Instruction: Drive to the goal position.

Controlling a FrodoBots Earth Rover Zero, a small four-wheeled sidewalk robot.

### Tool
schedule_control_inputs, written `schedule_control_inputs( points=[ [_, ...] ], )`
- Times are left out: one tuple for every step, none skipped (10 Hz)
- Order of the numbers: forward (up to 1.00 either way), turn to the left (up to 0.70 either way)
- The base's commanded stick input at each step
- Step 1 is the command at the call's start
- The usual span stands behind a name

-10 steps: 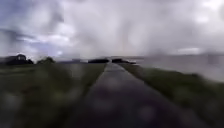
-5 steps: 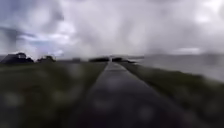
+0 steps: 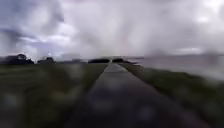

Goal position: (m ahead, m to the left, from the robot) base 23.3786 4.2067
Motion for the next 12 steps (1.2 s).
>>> schedule_control_inputs(
  points=[
    [0.70,0.00],
    [0.70,0.00],
    [0.70,0.00],
    [0.70,0.00],
    [0.70,0.00],
    [0.70,0.00],
    [0.70,0.00],
    [0.70,0.00],
    [0.70,0.00],
    [0.70,0.00],
    [0.70,0.00],
    [0.70,0.00]
  ],
)
